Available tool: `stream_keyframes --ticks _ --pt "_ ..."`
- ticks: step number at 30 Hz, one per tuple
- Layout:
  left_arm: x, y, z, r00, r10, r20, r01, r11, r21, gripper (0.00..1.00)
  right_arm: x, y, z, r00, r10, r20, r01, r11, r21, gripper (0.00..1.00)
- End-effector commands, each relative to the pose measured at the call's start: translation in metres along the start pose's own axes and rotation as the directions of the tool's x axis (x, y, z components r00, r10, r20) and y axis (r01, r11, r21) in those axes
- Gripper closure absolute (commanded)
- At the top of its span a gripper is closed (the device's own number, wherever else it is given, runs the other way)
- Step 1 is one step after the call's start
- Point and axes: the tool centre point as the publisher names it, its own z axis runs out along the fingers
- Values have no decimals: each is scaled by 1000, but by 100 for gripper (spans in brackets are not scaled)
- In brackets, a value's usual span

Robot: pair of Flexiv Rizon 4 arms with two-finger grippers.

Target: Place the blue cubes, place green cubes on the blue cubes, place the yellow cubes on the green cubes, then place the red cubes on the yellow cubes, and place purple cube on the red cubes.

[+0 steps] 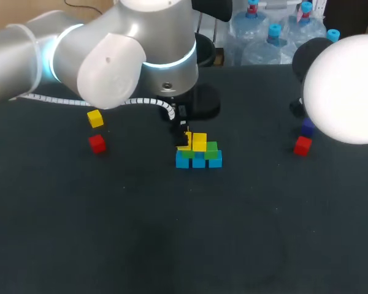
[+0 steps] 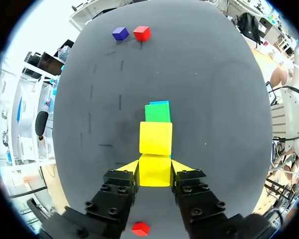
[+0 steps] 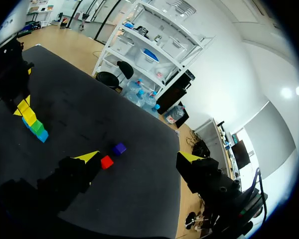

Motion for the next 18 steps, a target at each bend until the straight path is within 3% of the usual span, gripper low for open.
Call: stream_keyframes --ticks 1,18 --pt "-1 3 2 1000 2 -5 -2 1000 6 100 1 -1 0 1000 1 4 -1 1000 -1 0" --pt "-1 3 4 1000 -4 -9 4 1000 8 100 1 -1 0 1000 1 4 -1 1000 -1 0"
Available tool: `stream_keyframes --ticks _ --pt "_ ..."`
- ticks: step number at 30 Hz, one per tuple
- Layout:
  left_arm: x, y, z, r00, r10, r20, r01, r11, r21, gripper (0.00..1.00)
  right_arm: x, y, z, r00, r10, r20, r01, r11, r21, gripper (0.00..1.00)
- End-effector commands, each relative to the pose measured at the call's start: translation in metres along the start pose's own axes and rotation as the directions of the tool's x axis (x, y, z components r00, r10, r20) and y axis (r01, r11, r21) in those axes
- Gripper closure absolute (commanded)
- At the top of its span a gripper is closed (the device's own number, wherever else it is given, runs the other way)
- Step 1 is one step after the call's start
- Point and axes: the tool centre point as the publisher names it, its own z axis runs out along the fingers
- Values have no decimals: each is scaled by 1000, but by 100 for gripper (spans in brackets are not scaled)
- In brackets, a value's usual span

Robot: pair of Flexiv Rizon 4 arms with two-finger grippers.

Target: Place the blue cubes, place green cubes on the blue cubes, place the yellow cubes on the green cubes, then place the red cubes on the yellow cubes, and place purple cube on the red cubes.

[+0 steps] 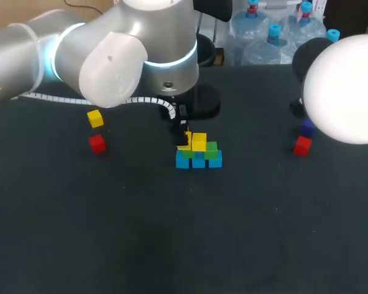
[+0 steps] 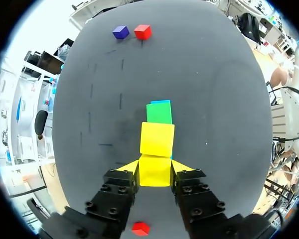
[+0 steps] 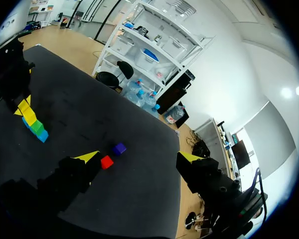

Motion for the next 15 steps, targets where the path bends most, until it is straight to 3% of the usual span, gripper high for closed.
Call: stream_keyframes --ticks 1,3,5,6,7,15 --pt "-1 2 3 1000 0 -3 0 1000 3 100 1 -1 0 1000 1 4 -1 1000 -1 0" --pt "-1 2 3 1000 -2 -3 2 1000 4 98 1 -1 0 1000 1 4 -1 1000 -1 0" --pt "-1 2 3 1000 -3 0 3 1000 16 74 1 -1 0 1000 1 4 -1 1000 -1 0" --pt "-1 2 3 1000 -4 1 4 1000 22 53 1 -1 0 1000 1 4 -1 1000 -1 0" --pt "-1 2 3 1000 -14 -2 14 1000 17 0 1 -1 0 1000 1 4 -1 1000 -1 0" --pt "2 3 3 1000 -22 3 22 999 30 0 1 -1 0 1000 1 4 -1 1000 -1 0"
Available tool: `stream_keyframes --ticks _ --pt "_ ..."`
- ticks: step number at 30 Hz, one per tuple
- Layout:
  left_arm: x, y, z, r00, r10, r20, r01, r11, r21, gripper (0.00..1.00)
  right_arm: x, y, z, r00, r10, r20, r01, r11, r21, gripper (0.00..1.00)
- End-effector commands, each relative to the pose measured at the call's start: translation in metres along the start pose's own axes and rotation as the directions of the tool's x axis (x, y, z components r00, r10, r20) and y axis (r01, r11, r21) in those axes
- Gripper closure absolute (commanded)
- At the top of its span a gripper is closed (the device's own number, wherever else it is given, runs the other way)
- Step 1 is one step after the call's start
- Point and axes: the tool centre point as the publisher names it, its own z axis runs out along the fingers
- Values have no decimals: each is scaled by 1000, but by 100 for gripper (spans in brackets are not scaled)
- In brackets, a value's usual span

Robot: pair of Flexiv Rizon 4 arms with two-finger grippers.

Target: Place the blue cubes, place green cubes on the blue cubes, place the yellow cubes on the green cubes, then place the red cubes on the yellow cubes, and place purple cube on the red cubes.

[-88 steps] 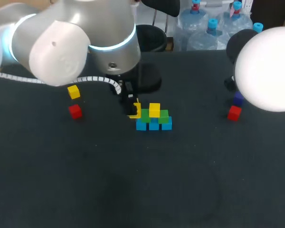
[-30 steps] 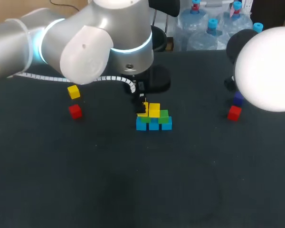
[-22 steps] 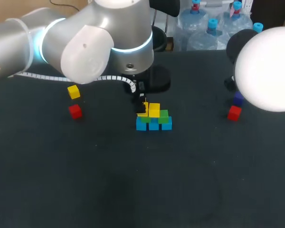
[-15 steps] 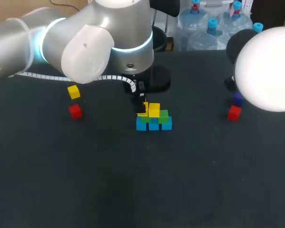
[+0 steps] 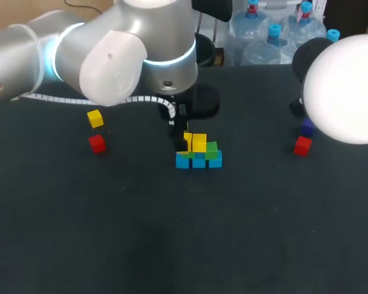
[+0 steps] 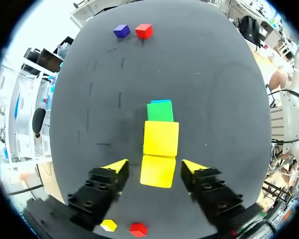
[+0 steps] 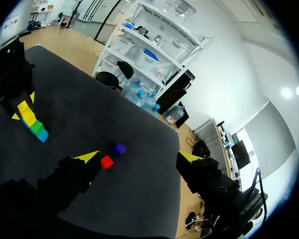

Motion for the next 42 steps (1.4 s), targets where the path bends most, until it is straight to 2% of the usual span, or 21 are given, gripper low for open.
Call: stream_keyframes --ticks 1,7,12,13,14,20,23,27,31,34,37,42 --pt "1 3 0 1000 -2 -3 2 1000 6 0 1 -1 0 1000 1 4 -1 1000 -1 0" --pt "7 5 0 1000 -15 -17 15 1000 -14 0 1 -1 0 1000 1 4 -1 1000 -1 0" --pt "25 8 -6 999 -41 -21 40 999 -35 0 1 -1 0 1000 1 4 -1 1000 -1 0" --pt "28 9 -7 998 -55 -25 54 998 -38 73 1 -1 0 1000 1 4 -1 1000 -1 0" --pt "32 10 -9 998 -58 -19 57 997 -42 100 1 -1 0 1000 1 4 -1 1000 -1 0" --pt "54 6 -30 998 -70 -3 70 997 -45 100 1 -1 0 1000 1 4 -1 1000 -1 0" --pt "72 1 -42 997 -74 0 74 996 -45 100 1 -1 0 1000 1 4 -1 1000 -1 0" --pt "103 -2 -50 990 -135 -48 132 990 -57 100 1 -1 0 1000 1 4 -1 1000 -1 0" --pt "142 -4 -47 964 -238 -123 234 971 -47 100 1 -1 0 1000 1 4 -1 1000 -1 0" --pt "166 -5 -40 944 -282 -169 276 959 -56 100 1 -1 0 1000 1 4 -1 1000 -1 0" --pt "178 -1 -32 926 -333 -177 325 943 -72 100 1 -1 0 1000 1 4 -1 1000 -1 0" --pt "181 18 -21 916 -375 -145 363 926 -103 100 1 -1 0 1000 1 4 -1 1000 -1 0"
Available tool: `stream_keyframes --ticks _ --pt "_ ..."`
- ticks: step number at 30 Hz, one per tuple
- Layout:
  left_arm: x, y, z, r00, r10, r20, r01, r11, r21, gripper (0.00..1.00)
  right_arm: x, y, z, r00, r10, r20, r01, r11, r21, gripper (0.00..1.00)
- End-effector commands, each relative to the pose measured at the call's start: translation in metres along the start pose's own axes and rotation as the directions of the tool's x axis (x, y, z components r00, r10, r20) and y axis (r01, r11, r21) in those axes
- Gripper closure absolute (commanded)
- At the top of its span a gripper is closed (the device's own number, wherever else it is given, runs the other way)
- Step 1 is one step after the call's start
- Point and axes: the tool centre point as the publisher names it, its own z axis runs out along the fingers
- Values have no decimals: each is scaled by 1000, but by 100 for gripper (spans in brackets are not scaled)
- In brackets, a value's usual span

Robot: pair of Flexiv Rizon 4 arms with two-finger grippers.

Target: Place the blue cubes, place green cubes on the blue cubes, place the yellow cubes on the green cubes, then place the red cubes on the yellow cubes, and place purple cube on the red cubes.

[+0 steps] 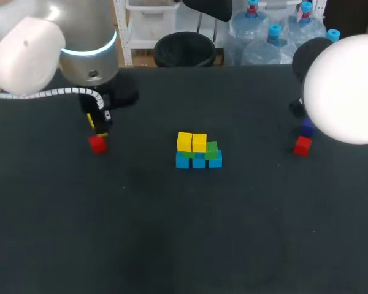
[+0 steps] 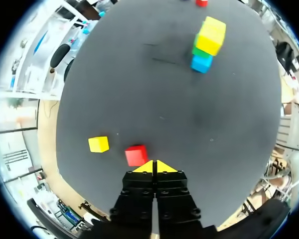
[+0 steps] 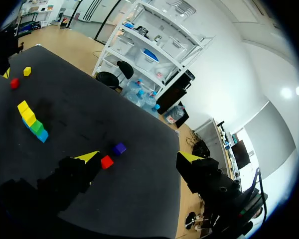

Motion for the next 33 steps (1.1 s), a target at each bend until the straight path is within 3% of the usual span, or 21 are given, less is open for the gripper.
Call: stream_keyframes --ticks 1,5,6,13,19,26,33 --pt "-4 11 13 1000 -17 11 17 1000 -9 100 1 -1 0 1000 1 4 -1 1000 -1 0" --pt "-3 24 25 999 -39 15 39 999 -5 100 1 -1 0 1000 1 4 -1 1000 -1 0" --pt "-2 27 27 999 -52 10 52 999 3 0 1 -1 0 1000 1 4 -1 1000 -1 0" --pt "8 48 24 990 -130 46 131 991 -18 0 1 -1 0 1000 1 4 -1 1000 -1 0" --pt "10 61 35 988 -147 40 148 989 -24 0 1 -1 0 1000 1 4 -1 1000 -1 0" --pt "3 70 61 993 -119 17 119 993 -15 0 1 -1 0 1000 1 4 -1 1000 -1 0" --pt "-11 82 59 997 -75 32 76 997 -30 0 1 -1 0 1000 1 4 -1 1000 -1 0"
